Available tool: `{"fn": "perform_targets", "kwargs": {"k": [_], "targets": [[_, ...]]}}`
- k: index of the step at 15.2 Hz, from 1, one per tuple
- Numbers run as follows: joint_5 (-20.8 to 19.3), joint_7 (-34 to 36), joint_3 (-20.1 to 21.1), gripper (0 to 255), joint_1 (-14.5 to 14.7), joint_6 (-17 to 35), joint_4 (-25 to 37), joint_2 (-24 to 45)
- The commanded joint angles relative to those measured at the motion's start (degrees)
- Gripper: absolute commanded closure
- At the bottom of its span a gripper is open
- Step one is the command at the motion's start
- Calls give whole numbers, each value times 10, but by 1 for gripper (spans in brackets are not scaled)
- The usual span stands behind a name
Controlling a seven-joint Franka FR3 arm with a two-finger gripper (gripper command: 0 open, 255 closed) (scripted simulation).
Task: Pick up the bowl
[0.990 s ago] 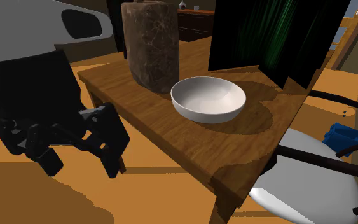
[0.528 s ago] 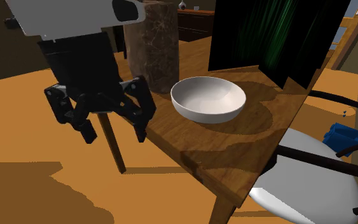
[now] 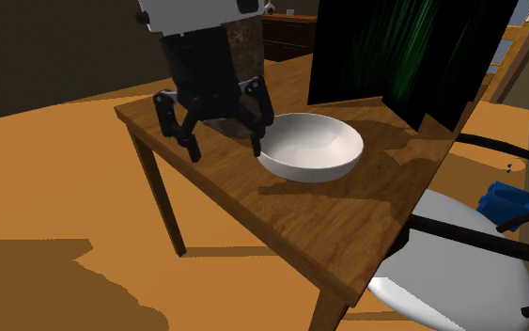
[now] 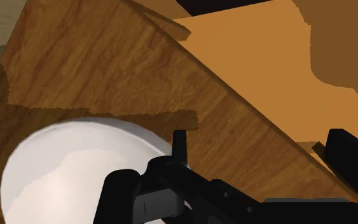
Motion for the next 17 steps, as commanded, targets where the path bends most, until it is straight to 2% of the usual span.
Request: {"fn": "perform_targets", "kwargs": {"k": [1,7,16,17], "targets": [[-1,-11,-5,0,-2,-2,47,42],[2,-49,-22,0,-13,-16,195,168],[1,-39,-22,0,-14,41,137,168],[1,-39,-23,255,-14,42,137,168]]}}
